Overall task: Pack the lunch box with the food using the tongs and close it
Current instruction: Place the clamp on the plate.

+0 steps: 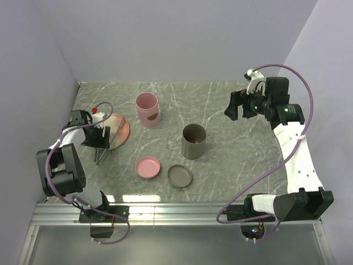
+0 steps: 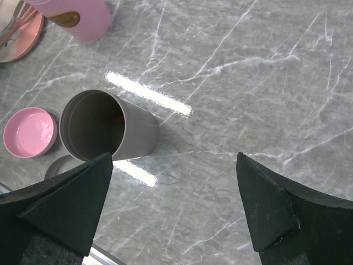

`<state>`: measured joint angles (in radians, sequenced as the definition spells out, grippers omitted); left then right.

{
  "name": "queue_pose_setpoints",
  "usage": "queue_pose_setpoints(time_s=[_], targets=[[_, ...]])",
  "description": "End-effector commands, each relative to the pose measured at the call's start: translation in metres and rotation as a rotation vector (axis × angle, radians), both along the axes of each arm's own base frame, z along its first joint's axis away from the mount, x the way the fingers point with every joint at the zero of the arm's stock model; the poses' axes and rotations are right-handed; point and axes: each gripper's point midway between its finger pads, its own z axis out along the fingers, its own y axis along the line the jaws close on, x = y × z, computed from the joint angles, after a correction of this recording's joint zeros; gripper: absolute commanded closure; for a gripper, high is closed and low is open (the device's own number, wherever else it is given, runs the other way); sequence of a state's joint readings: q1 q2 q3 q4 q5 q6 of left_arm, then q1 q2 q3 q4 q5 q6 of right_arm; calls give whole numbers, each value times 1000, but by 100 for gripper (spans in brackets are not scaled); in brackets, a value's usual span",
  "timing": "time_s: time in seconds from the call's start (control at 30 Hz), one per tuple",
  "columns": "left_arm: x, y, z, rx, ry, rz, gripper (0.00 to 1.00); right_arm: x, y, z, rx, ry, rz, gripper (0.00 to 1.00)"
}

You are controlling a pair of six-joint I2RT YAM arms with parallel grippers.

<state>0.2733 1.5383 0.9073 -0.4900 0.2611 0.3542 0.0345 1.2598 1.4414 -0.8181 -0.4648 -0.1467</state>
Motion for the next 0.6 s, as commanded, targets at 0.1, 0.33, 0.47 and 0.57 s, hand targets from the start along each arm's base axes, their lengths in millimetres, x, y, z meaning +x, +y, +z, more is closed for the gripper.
queue_pose_setpoints(time_s=[0.1,0.33,0.47,0.57], targets=[[1,-1,8,21,-25,-21,26,2,-1,8,-2,-16,7,0],[3,-5,34,1,-57,-19,9,-1,-1,7,-4,-15,14,0],[9,-6,48,-6,-74,-20,8,-3,1,7,-1,-14,33,0],[14,-5,65,-5,-101,-18,6,-6,2,11,-7,-34,49,0]])
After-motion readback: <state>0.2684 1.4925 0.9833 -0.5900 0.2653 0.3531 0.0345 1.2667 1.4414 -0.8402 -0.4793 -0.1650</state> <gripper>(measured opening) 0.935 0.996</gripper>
